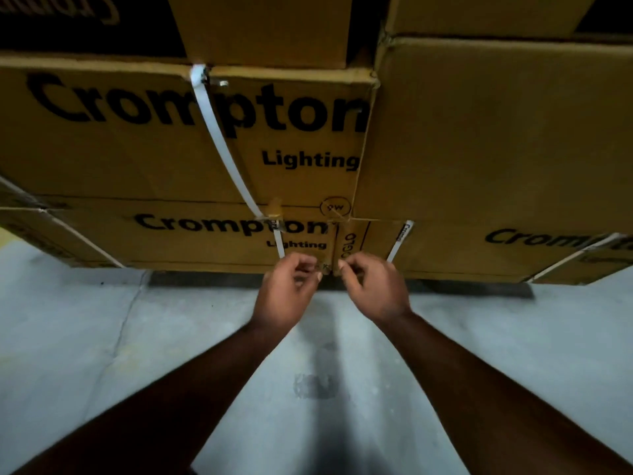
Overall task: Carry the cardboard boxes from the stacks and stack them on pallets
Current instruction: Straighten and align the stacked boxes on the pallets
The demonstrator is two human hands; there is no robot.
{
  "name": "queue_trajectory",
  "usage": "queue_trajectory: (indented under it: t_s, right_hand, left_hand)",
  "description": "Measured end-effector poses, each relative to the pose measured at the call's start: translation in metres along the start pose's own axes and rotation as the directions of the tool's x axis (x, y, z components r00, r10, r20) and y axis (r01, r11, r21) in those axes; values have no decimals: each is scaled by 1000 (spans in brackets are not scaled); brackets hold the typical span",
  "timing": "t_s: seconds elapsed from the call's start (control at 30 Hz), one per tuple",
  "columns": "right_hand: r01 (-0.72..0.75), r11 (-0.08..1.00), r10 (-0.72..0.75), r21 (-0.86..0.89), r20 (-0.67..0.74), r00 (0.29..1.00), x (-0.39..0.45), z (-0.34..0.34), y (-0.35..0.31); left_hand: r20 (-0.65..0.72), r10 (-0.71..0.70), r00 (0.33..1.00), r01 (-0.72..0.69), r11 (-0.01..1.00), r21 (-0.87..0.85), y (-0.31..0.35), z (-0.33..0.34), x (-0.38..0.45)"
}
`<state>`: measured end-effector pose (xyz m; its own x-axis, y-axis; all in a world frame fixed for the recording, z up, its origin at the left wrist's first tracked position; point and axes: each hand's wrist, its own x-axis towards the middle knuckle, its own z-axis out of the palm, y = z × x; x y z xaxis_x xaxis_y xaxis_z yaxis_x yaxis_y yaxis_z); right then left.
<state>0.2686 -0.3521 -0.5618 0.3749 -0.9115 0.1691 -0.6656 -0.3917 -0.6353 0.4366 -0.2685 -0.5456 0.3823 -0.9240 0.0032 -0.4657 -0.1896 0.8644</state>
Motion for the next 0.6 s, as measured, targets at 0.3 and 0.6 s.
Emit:
queue_trajectory:
  t_s: [0.3,0.6]
  right_hand:
    - [420,841,-533,-342,-387,752,37,-156,-101]
    - [310,754,-583,-580,-371,723,64,-211,-127]
  left_hand:
    - [-89,757,647,-558,550,621,134,-83,34]
    - [-166,789,591,-459,498,736,193,-91,69]
